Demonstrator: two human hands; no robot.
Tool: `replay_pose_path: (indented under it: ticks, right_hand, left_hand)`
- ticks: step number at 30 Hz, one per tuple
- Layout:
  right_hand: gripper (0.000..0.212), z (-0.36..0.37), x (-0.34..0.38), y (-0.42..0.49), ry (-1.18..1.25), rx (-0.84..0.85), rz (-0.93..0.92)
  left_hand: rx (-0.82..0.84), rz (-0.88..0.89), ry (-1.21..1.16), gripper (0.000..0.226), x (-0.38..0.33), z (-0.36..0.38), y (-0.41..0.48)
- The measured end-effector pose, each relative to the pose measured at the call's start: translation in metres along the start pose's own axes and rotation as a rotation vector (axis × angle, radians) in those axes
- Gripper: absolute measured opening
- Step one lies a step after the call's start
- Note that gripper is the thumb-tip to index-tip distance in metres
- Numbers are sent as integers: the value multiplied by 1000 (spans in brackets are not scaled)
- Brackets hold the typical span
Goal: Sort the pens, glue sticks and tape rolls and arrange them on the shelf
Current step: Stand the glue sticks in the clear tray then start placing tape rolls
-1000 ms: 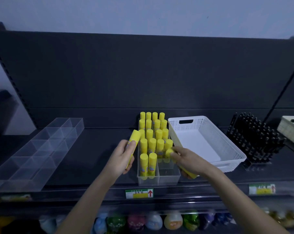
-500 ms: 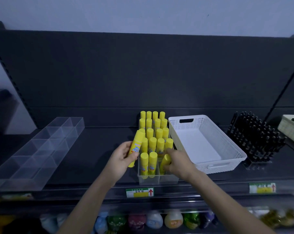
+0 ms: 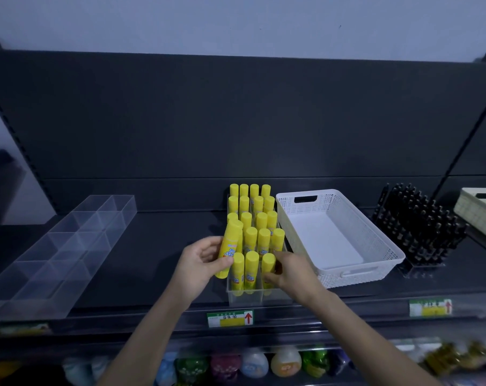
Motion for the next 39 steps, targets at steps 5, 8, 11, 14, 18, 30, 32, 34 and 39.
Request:
replay_pose_path:
  ticks: [5,8,11,14,18,30,32,34,39]
  right_hand:
    - [36,-18,1,-7,111,-53,59]
    - [31,-46,14,-15,310,-200,19]
    - [20,-57,30,-20,478,-147,-49]
    - [11,-54,29,-22,493,-111,-64]
    - [13,-64,12,-23,482,-196,-28]
    - [30,-23,-17,-9,52,-78,28]
    - [33,-20,-17,-10,-18,-29,16]
    - [33,-20,-17,-10,-39,-15,15]
    - [29,-21,-15,-10,-28,-23,51]
  left_hand:
    - [-23,10,6,34,-4,4,-2]
    - [12,63,82,38,-7,14,0]
    - [94,89,85,45,-12,32,1]
    - [138,85,117,41,-16,46,-2]
    - [59,86,402,28,-8,47,-2]
    - [174,197,1080,28,31,53,-12]
    - [186,189,1109,28,30,53,-12]
    - [195,187,1127,27,30,53,-11]
    - [212,191,1143,28,29,54,-10]
Point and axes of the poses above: each hand's wrist, its own y-axis towards the middle knuckle, its own z-axis out of the palm, x = y × z, the point moved 1 cm from there along y, towards the middle knuckle, and after that the axes turned 2 degrees about -x, right-handed, at the moved point
